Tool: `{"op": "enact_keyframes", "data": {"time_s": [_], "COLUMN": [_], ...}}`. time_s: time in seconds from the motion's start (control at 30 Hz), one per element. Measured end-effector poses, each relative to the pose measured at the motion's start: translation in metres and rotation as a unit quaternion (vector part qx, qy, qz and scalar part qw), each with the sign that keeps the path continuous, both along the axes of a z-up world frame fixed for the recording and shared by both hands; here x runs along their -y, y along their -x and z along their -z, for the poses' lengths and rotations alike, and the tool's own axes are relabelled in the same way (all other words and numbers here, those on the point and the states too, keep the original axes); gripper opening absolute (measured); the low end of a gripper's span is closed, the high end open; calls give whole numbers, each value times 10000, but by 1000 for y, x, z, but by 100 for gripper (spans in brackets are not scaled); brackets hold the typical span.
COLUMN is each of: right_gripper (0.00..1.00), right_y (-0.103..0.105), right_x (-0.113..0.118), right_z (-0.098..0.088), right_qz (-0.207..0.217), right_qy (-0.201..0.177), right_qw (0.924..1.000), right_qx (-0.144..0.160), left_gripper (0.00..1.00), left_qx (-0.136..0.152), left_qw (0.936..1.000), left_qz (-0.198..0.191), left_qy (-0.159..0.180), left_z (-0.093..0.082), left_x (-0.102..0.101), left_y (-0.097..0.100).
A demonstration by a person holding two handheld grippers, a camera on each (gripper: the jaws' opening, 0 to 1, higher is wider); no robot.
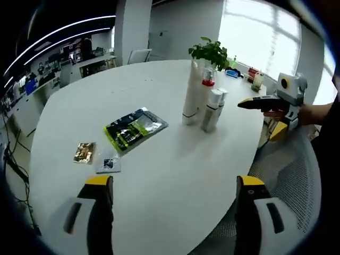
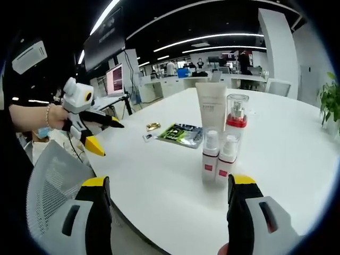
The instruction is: Arrange the skincare products in the storage area until every visible bottle or jar stands upright without overlapping.
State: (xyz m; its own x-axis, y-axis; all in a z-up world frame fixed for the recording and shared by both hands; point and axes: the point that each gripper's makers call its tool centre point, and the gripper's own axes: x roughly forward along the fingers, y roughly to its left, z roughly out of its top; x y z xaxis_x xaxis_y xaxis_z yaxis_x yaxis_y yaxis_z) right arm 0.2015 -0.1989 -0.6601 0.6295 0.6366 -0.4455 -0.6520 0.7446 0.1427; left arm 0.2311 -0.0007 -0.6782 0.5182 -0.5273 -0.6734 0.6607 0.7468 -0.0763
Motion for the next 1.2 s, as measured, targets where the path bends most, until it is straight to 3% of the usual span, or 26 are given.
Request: {"op": "enact_keyframes", "data": {"time_s": [0.27, 0.77, 1.2], "right_gripper": [91, 91, 91], "right_y": [-1, -6, -8], "right_x": [1, 9, 15], "right_z": [1, 5, 8], "right_qz": [24, 273, 444], "right_qy": [35, -41, -33], "right_qw": [10000, 9994, 9987], "right_qx": [-38, -188, -242], "left_gripper": [90, 89, 87], "left_qx": [99, 69, 32], "left_qw": [9992, 9960, 9886], "left_qz": [330, 754, 1296], "left_qy": [-214, -465, -771], "left_z": [-5, 3, 15], "left_x": [3, 11, 21], "left_y": [-25, -68, -111]}}
